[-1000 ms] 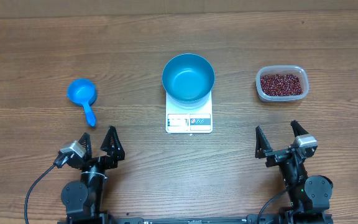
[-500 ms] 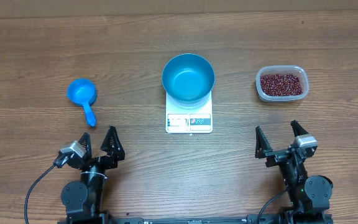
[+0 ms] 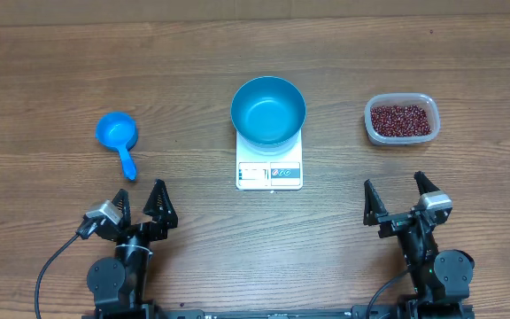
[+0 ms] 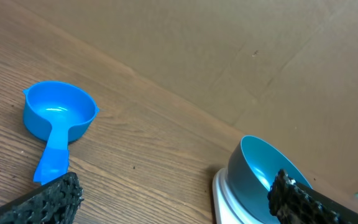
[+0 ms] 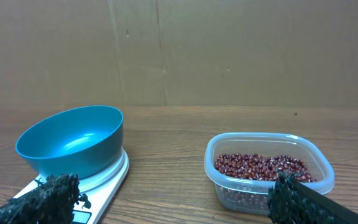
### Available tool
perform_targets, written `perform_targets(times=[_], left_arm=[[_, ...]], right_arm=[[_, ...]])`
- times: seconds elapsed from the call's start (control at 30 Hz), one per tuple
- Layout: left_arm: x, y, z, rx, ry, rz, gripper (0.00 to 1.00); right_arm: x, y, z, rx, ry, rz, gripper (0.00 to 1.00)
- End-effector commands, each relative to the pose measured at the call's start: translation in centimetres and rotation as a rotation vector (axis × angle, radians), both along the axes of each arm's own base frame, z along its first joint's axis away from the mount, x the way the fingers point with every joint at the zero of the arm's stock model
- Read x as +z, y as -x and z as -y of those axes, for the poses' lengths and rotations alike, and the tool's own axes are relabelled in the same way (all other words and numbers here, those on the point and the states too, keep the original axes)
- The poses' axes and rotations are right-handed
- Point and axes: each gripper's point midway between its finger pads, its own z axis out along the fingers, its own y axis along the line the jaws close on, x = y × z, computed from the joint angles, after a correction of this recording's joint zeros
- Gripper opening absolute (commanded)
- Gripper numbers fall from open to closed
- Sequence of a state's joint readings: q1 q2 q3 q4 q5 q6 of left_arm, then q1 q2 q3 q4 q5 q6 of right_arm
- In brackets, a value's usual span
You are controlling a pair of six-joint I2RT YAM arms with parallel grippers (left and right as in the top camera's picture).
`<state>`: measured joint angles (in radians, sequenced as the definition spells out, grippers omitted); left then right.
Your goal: Scoop item into bowl and weigh 150g on scale
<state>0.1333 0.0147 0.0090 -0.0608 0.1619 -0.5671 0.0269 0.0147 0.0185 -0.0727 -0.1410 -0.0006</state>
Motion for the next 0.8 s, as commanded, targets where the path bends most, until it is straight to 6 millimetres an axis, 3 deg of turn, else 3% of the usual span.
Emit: perform_targets(times=[0.0,0.43,0.6,0.7,0.77], left_arm=[[0.0,0.0,0.1,-0.007,-0.021,0.005,1.00],[0.0,0.0,-0.9,0.048,-0.024,0.004,0.99],[0.2,0.1,0.4,-0.026,-0.067,0.014,1.00],[1.4,0.4,2.1,-0.129,-0.165,0.041,1.00],[2.4,0.8,2.0,-0.126,-0.191,0.033,1.00]], right_arm=[[-0.1,0.0,0.2,-0.010,0.001,0.006,1.00],[-0.1,0.0,0.2,-0.010,0.001,0.006,1.00],[-0.1,0.0,0.2,-0.010,0.001,0.006,1.00],[-0.1,0.0,0.2,-0.010,0.001,0.006,1.00],[-0.1,0.0,0.2,-0.010,0.001,0.006,1.00]])
